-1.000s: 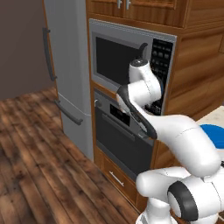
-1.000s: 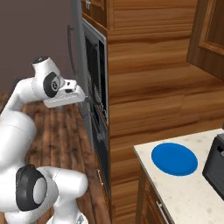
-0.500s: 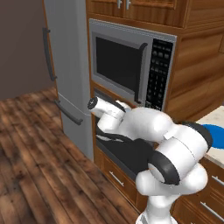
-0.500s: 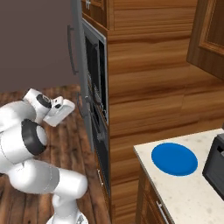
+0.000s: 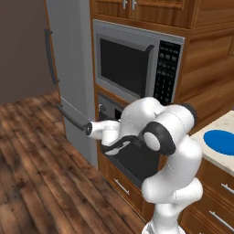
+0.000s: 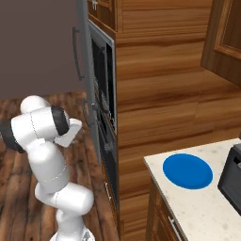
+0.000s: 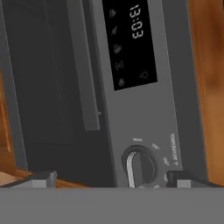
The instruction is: Take the baked cake out of the oven and place it on the plate for cooling. Then close the oven door.
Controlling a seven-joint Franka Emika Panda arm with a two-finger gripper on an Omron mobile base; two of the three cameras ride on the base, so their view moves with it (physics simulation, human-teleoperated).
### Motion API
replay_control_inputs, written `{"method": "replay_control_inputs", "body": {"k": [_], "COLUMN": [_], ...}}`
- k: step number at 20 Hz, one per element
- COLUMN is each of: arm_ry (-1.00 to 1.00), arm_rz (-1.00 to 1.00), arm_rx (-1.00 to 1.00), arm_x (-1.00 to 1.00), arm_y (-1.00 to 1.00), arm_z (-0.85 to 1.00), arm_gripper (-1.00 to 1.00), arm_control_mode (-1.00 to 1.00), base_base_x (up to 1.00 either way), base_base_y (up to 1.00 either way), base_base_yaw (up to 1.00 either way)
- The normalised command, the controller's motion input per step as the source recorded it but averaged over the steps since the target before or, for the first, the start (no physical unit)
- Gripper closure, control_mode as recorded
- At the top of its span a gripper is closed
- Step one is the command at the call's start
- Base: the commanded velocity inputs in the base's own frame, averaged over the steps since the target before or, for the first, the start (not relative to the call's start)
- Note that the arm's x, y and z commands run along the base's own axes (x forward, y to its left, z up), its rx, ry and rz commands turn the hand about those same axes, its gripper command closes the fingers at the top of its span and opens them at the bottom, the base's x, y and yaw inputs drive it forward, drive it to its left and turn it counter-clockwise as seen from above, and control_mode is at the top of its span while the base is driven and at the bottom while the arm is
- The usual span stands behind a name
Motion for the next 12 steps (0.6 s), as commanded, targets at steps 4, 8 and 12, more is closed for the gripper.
{"method": "replay_control_inputs", "body": {"k": [4, 8, 12], "arm_ry": [0.01, 0.05, 0.09], "arm_rz": [0.0, 0.0, -0.01], "arm_rx": [-0.03, -0.1, -0.09], "arm_x": [0.63, 0.64, 0.54], "arm_y": [-0.24, -0.3, -0.21], "arm_z": [-0.22, -0.3, -0.33], "arm_gripper": [-1.0, -1.0, -1.0], "arm_control_mode": [-1.0, -1.0, -1.0], "base_base_x": [0.0, 0.0, 0.0], "base_base_y": [0.0, 0.0, 0.0], "base_base_yaw": [0.0, 0.0, 0.0]}}
